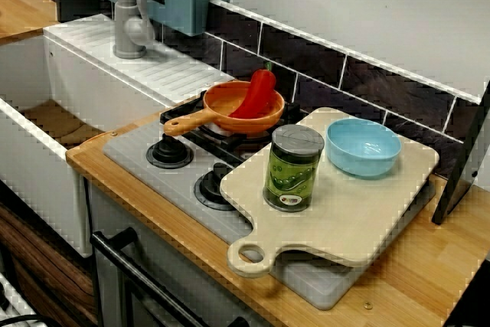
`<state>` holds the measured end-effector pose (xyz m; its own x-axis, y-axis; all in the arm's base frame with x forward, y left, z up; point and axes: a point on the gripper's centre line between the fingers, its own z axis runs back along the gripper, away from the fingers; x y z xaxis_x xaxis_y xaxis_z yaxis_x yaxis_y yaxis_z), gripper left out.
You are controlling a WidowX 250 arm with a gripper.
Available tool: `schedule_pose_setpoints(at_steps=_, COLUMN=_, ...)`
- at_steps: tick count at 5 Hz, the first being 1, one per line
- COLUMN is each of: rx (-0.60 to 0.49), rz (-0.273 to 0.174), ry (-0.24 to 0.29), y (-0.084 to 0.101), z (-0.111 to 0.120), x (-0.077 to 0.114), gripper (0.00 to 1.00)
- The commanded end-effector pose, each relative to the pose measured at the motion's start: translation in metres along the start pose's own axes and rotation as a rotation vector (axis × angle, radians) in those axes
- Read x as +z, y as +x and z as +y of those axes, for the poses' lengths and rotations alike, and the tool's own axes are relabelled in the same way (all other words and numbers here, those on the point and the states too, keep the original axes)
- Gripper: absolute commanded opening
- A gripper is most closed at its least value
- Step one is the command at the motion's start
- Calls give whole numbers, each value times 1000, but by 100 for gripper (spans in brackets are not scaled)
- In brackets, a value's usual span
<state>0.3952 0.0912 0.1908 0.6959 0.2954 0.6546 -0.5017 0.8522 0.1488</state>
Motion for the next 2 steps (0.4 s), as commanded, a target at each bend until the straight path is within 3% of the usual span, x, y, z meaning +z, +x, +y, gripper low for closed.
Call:
schedule_pose_setpoints(at_steps=1, rx=0, rz=0, ry=0, y=0, z=0, x=0, gripper=100)
schedule_pose_setpoints(at_steps=2, rx=-61, rz=1, ry=-34, y=-15, z=-17, x=12, gripper=100)
